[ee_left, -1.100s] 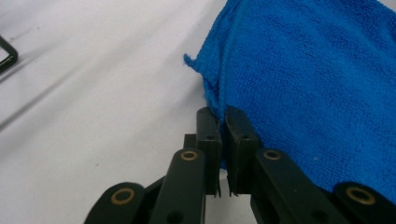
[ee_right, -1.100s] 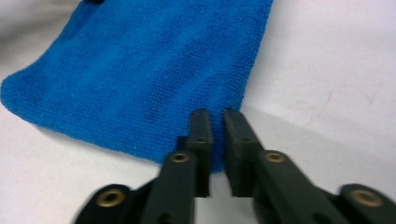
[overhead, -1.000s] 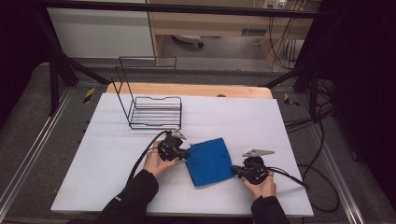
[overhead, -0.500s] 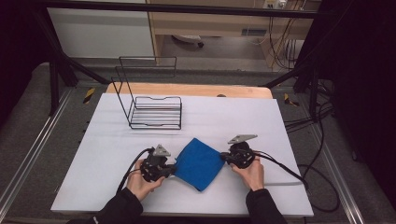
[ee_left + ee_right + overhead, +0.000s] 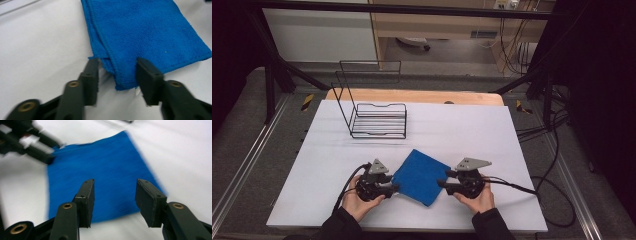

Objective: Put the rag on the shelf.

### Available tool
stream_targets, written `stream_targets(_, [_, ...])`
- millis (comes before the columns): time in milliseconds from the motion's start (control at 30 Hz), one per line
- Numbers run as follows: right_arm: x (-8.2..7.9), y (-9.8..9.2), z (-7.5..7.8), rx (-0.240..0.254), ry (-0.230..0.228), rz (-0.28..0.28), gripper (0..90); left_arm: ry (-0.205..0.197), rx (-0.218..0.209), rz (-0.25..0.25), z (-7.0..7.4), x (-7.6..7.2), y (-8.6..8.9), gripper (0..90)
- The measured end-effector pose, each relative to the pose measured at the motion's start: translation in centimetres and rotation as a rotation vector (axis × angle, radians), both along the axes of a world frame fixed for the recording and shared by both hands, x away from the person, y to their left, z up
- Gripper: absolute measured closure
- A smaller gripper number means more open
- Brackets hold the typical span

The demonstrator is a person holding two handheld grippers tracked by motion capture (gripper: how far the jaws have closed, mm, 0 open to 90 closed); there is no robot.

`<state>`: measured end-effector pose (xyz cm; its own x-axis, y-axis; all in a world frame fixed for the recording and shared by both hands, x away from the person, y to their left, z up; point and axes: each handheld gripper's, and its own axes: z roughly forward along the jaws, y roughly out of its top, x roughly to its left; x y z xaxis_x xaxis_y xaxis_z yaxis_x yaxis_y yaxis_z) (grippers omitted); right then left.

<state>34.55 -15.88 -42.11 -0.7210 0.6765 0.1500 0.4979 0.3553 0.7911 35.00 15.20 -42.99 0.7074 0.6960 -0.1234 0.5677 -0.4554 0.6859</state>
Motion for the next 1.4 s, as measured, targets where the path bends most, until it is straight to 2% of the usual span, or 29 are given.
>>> stream_targets(67, [-1.1, 0.4, -0.4, 0.011, 0.015, 0.033, 51.7, 0.009, -0.008, -0.004, 0.1, 0.2, 0.6, 42.8])
stream_targets(100, [-1.1, 0.4, -0.4, 0.011, 0.015, 0.033, 51.7, 0.009, -0.008, -0.004, 0.1, 0.2, 0.6, 39.9])
stream_targets(133, [-2.0, 1.2, -0.9, 0.002, 0.027, 0.063, 52.9, 0.008, -0.013, -0.004, 0.1, 0.2, 0.8, 36.1])
stream_targets(267, [-2.5, 2.2, -1.4, 0.005, 0.051, 0.093, 54.2, 0.0, -0.025, 0.02, 0.4, 0.6, 2.0, 27.7])
stream_targets(433, [-3.1, 4.3, -2.9, -0.051, 0.081, 0.14, 60.6, -0.009, -0.053, 0.068, 0.9, 1.0, 3.6, 26.3])
stream_targets(467, [-3.2, 4.6, -3.2, -0.074, 0.061, 0.141, 64.0, -0.009, -0.053, 0.068, 0.9, 1.0, 3.6, 26.3])
stream_targets(567, [-3.3, 4.8, -3.1, -0.125, 0.019, 0.128, 75.8, -0.008, -0.056, 0.079, 0.9, 1.2, 4.0, 26.2])
stream_targets(600, [-3.3, 4.8, -3.1, -0.125, 0.019, 0.128, 75.8, -0.007, -0.056, 0.078, 0.9, 1.3, 4.1, 26.2])
stream_targets(633, [-3.3, 4.7, -3.1, -0.133, 0.009, 0.127, 83.9, -0.006, -0.059, 0.08, 0.9, 1.3, 4.2, 26.2])
stream_targets(667, [-3.3, 4.7, -3.1, -0.133, 0.009, 0.127, 83.9, -0.01, -0.052, 0.083, 0.9, 1.3, 4.2, 26.2])
stream_targets(733, [-3.2, 4.7, -3.0, -0.136, 0.02, 0.128, 86.8, -0.008, -0.055, 0.082, 0.9, 1.3, 4.3, 26.2])
stream_targets(767, [-3.0, 4.5, -2.6, -0.131, 0.056, 0.139, 87.7, -0.007, -0.056, 0.08, 0.9, 1.3, 4.3, 26.2])
stream_targets(800, [-2.9, 4.4, -2.4, -0.133, 0.067, 0.148, 87.9, -0.005, -0.06, 0.079, 0.9, 1.4, 4.3, 26.1])
stream_targets(933, [-2.8, 2.9, -0.8, -0.13, 0.094, 0.181, 88.0, -0.001, -0.074, 0.08, 1.0, 1.4, 4.4, 26.1])
stream_targets(967, [-2.8, 2.9, -0.8, -0.13, 0.094, 0.181, 88.0, 0.001, -0.076, 0.079, 1.0, 1.4, 4.4, 26.1])
stream_targets(1033, [-2.8, 1.3, -0.4, -0.174, 0.121, 0.191, 87.2, 0.002, -0.078, 0.075, 1.0, 1.4, 4.3, 25.6])
stream_targets(1133, [-2.8, 0.7, -0.8, -0.178, 0.132, 0.194, 84.9, 0.001, -0.083, 0.069, 1.2, 1.4, 4.0, 25.3])
stream_targets(1167, [-2.7, 0.4, -1.0, -0.147, 0.166, 0.218, 73.5, 0.001, -0.085, 0.067, 1.3, 1.5, 3.9, 24.8])
stream_targets(1267, [-2.8, 0.2, -0.5, -0.104, 0.147, 0.22, 62.3, 0.002, -0.091, 0.057, 1.8, 2.0, 3.2, 24.7])
stream_targets(1300, [-2.6, 0.0, -0.2, -0.088, 0.122, 0.206, 58.2, 0.002, -0.087, 0.05, 2.0, 2.2, 2.8, 24.7])
stream_targets(1367, [-2.1, -0.5, 0.4, -0.05, 0.087, 0.154, 47.7, 0.0, -0.075, 0.042, 2.3, 2.9, 2.1, 24.7])
stream_targets(1400, [-1.7, -0.8, 0.6, -0.042, 0.068, 0.118, 45.6, 0.001, -0.07, 0.037, 2.4, 3.3, 1.7, 24.8])
